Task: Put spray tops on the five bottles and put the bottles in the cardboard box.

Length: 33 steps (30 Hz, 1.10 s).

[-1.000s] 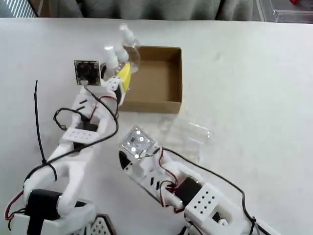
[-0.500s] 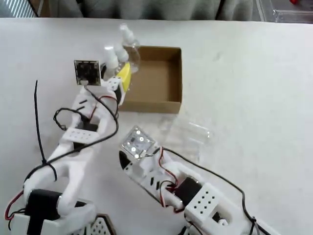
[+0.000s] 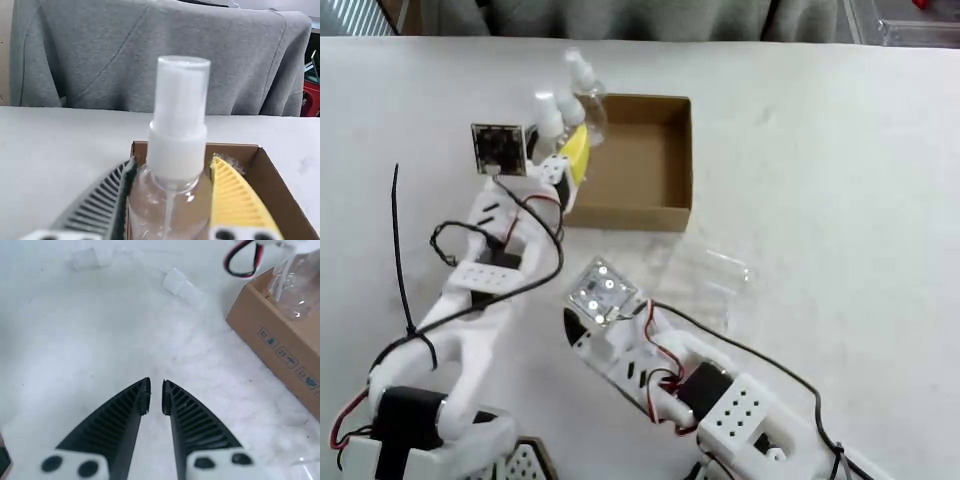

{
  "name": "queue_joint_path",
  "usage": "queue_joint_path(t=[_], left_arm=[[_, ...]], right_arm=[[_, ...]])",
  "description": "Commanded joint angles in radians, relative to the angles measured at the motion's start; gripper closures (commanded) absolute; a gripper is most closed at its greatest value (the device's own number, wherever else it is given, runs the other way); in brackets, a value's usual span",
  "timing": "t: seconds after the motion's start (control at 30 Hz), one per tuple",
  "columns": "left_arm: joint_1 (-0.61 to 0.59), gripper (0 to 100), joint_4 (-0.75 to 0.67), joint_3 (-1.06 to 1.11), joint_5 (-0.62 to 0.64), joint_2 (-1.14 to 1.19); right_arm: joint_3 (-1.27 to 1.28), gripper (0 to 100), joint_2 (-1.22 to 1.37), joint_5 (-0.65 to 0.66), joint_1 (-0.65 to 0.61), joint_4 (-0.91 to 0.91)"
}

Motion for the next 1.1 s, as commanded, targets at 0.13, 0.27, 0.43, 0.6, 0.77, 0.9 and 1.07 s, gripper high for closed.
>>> queue_joint_path(t=[0.13,0.27,0.43,0.6,0.77,0.9,1.07], left_arm=[[0.016,98,-0.029,0.011,0.002,0.036],[0.016,97,-0.029,-0.018,0.002,0.082],[0.016,97,-0.029,-0.021,0.002,0.094],[0.016,84,-0.023,-0.012,0.009,0.093],[0.016,72,-0.023,0.008,0.009,0.09],[0.016,71,-0.023,0.009,0.009,0.088],[0.013,71,-0.023,0.011,0.005,0.088]], right_arm=[[-0.006,96.4,-0.021,0.0,0.001,0.002],[-0.006,96.4,-0.021,0.0,0.001,0.002],[-0.006,96.4,-0.021,0.0,0.001,0.004],[-0.006,96.4,-0.021,0.0,0.001,0.004],[-0.006,96.4,-0.021,0.0,0.001,0.004],[-0.006,96.4,-0.021,0.0,0.001,0.004],[-0.006,96.4,-0.021,0.0,0.001,0.004]])
